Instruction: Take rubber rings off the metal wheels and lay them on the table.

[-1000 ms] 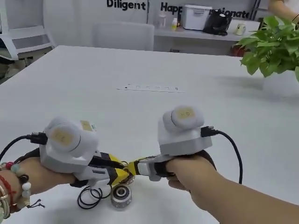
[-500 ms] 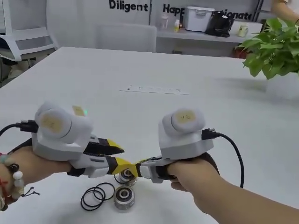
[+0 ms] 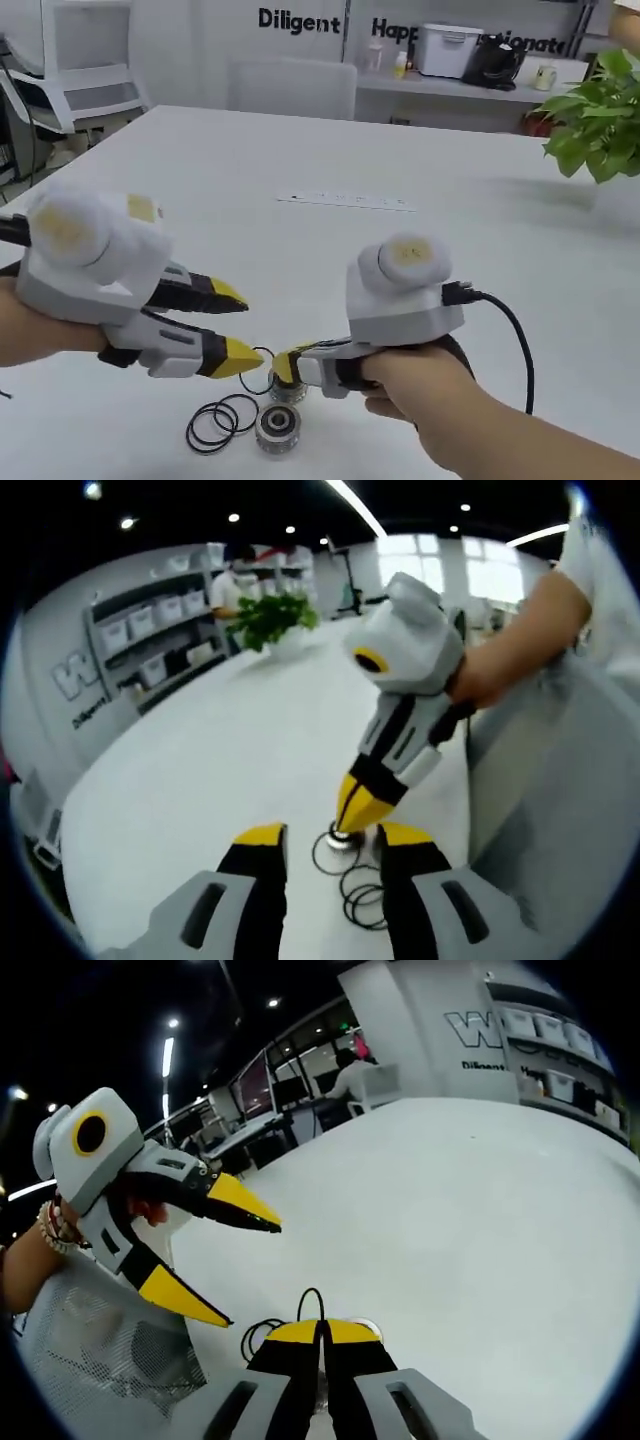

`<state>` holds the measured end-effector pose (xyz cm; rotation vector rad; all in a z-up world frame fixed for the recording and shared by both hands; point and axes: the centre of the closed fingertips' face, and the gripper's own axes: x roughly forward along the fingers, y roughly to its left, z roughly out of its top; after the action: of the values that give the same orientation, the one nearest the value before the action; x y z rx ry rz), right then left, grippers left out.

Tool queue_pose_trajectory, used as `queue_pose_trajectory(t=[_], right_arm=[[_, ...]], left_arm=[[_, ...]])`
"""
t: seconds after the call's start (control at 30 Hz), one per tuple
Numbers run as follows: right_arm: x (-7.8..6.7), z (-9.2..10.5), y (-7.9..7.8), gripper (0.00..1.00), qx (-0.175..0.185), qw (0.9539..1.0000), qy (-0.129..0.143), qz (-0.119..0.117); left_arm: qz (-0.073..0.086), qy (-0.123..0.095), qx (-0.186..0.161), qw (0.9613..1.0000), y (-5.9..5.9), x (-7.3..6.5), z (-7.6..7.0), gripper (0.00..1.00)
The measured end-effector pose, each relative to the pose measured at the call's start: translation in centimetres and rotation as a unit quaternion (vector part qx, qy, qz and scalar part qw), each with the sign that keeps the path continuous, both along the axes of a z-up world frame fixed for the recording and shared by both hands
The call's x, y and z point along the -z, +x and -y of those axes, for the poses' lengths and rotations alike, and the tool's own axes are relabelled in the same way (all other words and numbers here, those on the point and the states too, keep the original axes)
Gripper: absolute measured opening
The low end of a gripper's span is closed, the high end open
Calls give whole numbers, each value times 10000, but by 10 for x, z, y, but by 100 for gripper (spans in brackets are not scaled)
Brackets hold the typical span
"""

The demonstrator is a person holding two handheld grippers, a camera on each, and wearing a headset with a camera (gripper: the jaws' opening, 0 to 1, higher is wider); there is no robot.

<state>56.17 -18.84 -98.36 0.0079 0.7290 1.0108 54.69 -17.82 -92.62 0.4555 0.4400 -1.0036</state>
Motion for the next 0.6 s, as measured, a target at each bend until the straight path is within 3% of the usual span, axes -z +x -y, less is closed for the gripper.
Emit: queue_pose_trajectory(t=[0.17,0.33,0.6], right_arm=[[1,-13,-15,0,-201,9993,159,-283],[8,-22,-30,0,-627,9978,-113,-176],[11,-32,-45,0,-1009,9946,-183,-124]], left_arm=[[17,233,-99,9997,-15,-2,-27,37],[20,148,-588,9982,-27,-8,-59,39],[-93,77,-1031,9946,-54,-4,-87,43]])
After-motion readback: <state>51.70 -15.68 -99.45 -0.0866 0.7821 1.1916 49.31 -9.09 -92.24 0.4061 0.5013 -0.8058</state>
